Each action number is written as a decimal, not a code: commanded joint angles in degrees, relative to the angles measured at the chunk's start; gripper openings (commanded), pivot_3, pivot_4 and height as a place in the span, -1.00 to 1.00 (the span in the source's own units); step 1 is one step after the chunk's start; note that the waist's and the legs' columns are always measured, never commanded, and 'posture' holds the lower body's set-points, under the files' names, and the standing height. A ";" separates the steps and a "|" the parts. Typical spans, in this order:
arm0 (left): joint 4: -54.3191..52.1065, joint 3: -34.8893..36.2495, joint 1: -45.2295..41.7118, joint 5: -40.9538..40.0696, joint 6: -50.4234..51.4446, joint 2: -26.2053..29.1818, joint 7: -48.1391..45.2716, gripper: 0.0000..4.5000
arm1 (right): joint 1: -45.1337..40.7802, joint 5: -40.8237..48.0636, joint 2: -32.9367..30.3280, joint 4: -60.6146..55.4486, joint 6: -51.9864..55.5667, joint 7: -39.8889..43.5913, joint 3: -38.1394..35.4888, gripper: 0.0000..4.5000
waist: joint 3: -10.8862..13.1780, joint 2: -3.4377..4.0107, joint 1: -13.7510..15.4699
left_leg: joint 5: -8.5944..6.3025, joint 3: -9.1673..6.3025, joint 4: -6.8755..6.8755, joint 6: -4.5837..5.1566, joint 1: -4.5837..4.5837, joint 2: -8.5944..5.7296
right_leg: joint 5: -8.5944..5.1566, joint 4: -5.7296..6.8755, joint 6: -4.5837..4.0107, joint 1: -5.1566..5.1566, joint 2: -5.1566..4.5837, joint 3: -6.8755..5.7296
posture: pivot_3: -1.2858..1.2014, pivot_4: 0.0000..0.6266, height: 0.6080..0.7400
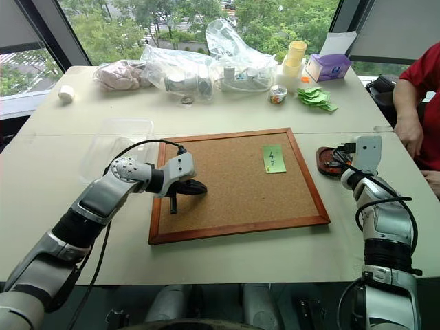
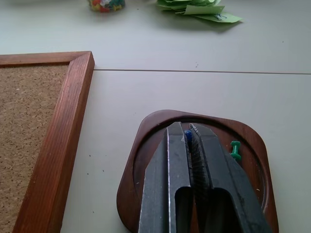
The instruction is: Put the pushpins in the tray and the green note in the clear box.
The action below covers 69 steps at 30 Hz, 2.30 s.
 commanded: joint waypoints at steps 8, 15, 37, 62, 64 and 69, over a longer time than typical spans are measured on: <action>0.97 -0.59 1.04 0.91 1.04 0.40 -0.21 -1.00 | -2.55 -0.36 0.21 2.36 0.26 -2.66 -0.93 0.03 | 0.00 0.01 0.01 | 0.00 0.00 0.00 -0.01 0.00 0.01 | 0.00 0.00 0.00 0.00 0.00 0.00 | 0.03 -0.52 0.97; 1.21 -0.56 1.02 0.95 0.90 0.26 -0.06 -1.00 | -1.99 0.26 -0.05 2.12 0.73 -2.82 -1.67 0.96 | 0.00 0.01 0.02 | 0.00 0.00 0.00 -0.01 0.00 0.01 | 0.00 0.00 0.00 0.00 0.00 0.00 | 0.03 -0.52 0.97; 1.43 -0.42 1.12 1.19 0.71 0.21 -0.06 -1.00 | 7.09 6.49 1.98 -23.20 7.62 15.30 14.97 0.96 | -0.03 0.04 0.13 | -0.09 -0.05 0.03 0.16 -0.01 0.01 | 0.00 0.00 0.00 0.02 0.01 -0.01 | 0.03 -0.52 0.97; 0.88 -0.31 1.78 1.29 1.22 0.02 0.83 -1.00 | 3.22 -0.01 2.59 -14.18 8.07 18.55 21.39 -0.97 | -0.13 -0.05 0.07 | -0.06 -0.05 0.03 0.10 0.01 0.01 | 0.00 0.01 0.00 0.03 0.04 -0.02 | 0.03 -0.52 0.97; 0.99 -0.31 1.69 1.33 1.17 0.01 0.82 -1.00 | 3.24 -0.21 2.77 -14.29 7.78 18.41 21.14 -0.97 | -0.17 -0.11 0.07 | -0.06 -0.05 0.03 0.10 0.01 0.01 | 0.00 0.01 0.00 0.03 0.04 -0.02 | 0.03 -0.52 0.97; 1.16 -0.31 1.54 1.34 1.11 -0.05 0.79 -1.00 | 3.12 -1.42 2.99 -14.48 4.26 17.47 19.95 -0.97 | -0.19 -0.14 0.04 | -0.06 -0.04 0.03 0.11 0.01 0.01 | 0.00 0.01 0.00 0.03 0.03 -0.02 | 0.03 -0.52 0.97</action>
